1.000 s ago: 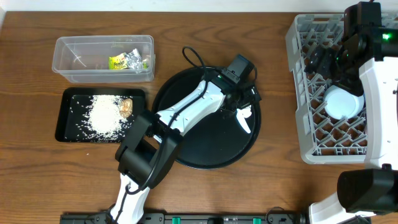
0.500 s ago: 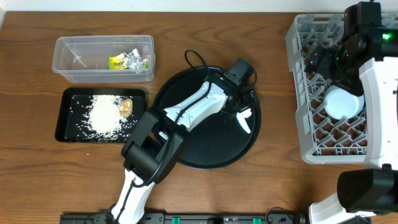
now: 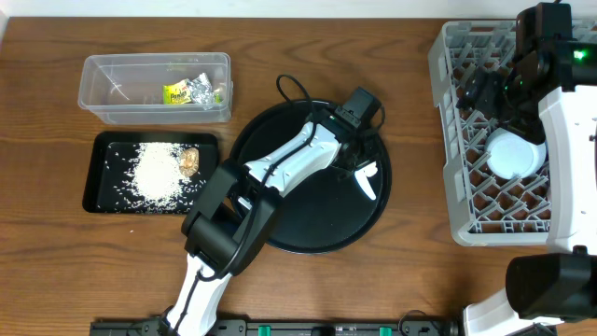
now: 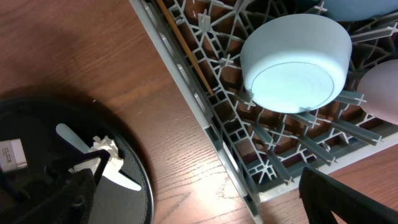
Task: Sort waste into correct bins and load items into the dishwasher rack
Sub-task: 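Move the left gripper to the white tissue on the round tray and grasp, then carry the white tissue with the left gripper into the plastic bin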
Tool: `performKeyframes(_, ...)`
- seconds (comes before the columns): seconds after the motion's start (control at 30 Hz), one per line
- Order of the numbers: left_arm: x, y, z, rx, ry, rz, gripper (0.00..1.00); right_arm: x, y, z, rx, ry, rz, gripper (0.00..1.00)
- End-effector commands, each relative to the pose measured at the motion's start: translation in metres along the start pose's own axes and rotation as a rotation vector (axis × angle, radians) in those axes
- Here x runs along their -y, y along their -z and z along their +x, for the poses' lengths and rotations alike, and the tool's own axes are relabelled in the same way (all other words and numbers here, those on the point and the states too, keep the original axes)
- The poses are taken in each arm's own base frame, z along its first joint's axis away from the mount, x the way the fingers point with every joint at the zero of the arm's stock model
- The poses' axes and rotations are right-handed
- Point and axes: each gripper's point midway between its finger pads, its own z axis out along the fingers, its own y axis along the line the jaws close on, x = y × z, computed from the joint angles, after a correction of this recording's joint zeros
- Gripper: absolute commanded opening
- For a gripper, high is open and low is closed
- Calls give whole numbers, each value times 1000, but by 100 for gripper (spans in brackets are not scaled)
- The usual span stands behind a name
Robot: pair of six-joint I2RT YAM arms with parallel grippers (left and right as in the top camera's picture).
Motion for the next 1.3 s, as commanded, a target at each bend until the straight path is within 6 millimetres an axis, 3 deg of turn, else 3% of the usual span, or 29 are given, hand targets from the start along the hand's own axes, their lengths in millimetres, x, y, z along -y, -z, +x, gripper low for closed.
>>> performKeyframes(0.0,5,12,-4,24,-5,21,68,-2,0,0,1,17,3,99)
performKeyframes(0.13,4,11,-6,36,-4,12,50,-2,0,0,0,17,2,99)
performKeyframes(0.37,2,12,-10,49,-5,8,42,-2,0,0,0,17,2,99)
performKeyframes(0.43,2,12,-10,53,-6,5,36,-2,0,0,0,17,2,99)
performKeyframes(0.57,0,12,-14,75,-8,-6,15,-2,0,0,0,17,2,99)
performKeyframes(0.67,-1,12,-17,89,-8,-13,6,-2,0,0,0,17,2,99)
performKeyframes(0.87,5,19,-8,50,-28,14,6,-2,0,0,1,17,3,99)
performKeyframes(0.93,12,30,-7,53,-37,37,6,-2,0,0,0,17,2,99)
performKeyframes(1.07,26,71,-17,105,-37,102,6,-2,0,0,0,17,3,99)
performKeyframes(1.27,34,145,-53,222,7,217,6,-2,0,0,0,17,2,99)
